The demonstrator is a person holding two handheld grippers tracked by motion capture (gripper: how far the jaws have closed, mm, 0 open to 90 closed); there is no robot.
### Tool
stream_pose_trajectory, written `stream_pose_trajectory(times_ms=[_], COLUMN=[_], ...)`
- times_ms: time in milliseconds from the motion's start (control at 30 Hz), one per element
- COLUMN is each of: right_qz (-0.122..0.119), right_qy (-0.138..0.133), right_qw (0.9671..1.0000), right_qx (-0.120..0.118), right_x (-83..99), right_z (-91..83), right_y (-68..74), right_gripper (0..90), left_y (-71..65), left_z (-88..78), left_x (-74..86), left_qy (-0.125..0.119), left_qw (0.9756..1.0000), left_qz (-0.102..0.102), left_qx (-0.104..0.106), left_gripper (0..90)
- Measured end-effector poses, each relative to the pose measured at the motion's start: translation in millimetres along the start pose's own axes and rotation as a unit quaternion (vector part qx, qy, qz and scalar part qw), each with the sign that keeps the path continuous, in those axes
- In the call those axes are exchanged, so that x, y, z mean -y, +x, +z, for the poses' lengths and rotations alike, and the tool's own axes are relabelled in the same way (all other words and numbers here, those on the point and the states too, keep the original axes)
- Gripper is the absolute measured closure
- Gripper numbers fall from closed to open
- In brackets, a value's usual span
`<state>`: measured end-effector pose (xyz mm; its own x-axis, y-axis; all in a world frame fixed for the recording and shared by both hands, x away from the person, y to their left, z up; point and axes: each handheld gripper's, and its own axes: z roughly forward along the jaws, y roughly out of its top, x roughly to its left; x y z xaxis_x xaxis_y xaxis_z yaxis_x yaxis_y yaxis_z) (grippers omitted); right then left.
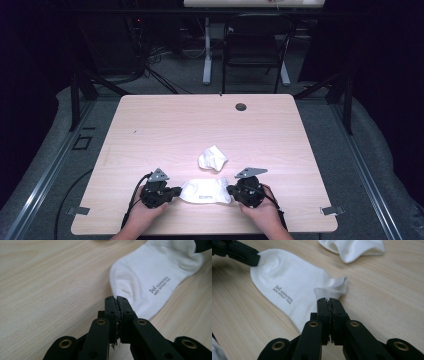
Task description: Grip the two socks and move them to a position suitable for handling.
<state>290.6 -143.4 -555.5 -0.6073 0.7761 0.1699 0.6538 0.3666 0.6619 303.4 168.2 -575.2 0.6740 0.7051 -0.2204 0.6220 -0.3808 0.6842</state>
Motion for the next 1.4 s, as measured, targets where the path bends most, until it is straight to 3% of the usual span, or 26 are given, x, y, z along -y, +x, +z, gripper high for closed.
stream_pose_trajectory(times_ms=[100, 133, 167, 233, 267, 400, 467, 567, 667, 833, 1100, 1400], right_qz=[0.008, 0.007, 0.007, 0.014, 0.014, 0.022, 0.018, 0.004, -0.017, -0.023, -0.038, -0.041], right_qy=[-0.002, -0.015, -0.015, -0.041, -0.041, -0.091, -0.095, -0.088, -0.060, -0.040, -0.018, -0.019], right_qw=[1.0000, 0.9999, 0.9999, 0.9991, 0.9991, 0.9956, 0.9953, 0.9961, 0.9980, 0.9989, 0.9989, 0.9986], right_qx=[-0.003, 0.002, 0.002, 0.005, 0.005, 0.005, 0.002, -0.004, -0.005, 0.000, 0.022, 0.029], right_x=[2.2, 1.3, 1.3, -1.5, -1.5, -6.4, -7.3, -9.9, -10.1, -6.2, 0.6, 4.8], right_z=[0.3, -3.3, -3.3, -11.3, -11.3, -19.5, -18.8, -10.9, 5.7, 17.4, 22.2, 19.9], right_y=[-1.4, -2.7, -2.7, -5.2, -5.2, -2.4, -1.5, 3.0, 5.0, 3.4, -2.0, -5.3], right_gripper=[80.6, 79.6, 79.6, 77.7, 77.7, 76.6, 76.1, 74.1, 72.7, 71.2, 70.1, 70.0], left_y=[0.6, 0.5, 0.5, -1.7, -1.7, -6.6, -8.4, -11.3, -11.7, -8.1, -7.2, -9.6], left_z=[-2.0, -5.8, -5.8, -12.9, -12.9, -15.6, -12.5, -6.5, -0.7, 3.1, 5.5, 7.3], left_x=[-1.2, -3.2, -3.2, -6.9, -6.9, -10.0, -10.1, -9.6, -8.6, -5.9, -3.3, 0.4], left_qy=[-0.013, -0.024, -0.024, -0.046, -0.046, -0.057, -0.057, -0.043, -0.033, -0.022, -0.012, 0.001], left_qw=[0.9999, 0.9997, 0.9997, 0.9988, 0.9988, 0.9978, 0.9976, 0.9979, 0.9978, 0.9983, 0.9980, 0.9968], left_qz=[-0.003, 0.003, 0.003, 0.014, 0.014, 0.032, 0.037, 0.047, 0.056, 0.052, 0.062, 0.080], left_qx=[-0.001, -0.004, -0.004, 0.002, 0.002, 0.009, 0.011, 0.008, 0.015, 0.013, 0.007, -0.004], left_gripper=[81.3, 76.4, 75.0, 73.7, 72.4, 70.6, 70.0, 67.6, 66.0, 62.6, 57.7, 59.7])
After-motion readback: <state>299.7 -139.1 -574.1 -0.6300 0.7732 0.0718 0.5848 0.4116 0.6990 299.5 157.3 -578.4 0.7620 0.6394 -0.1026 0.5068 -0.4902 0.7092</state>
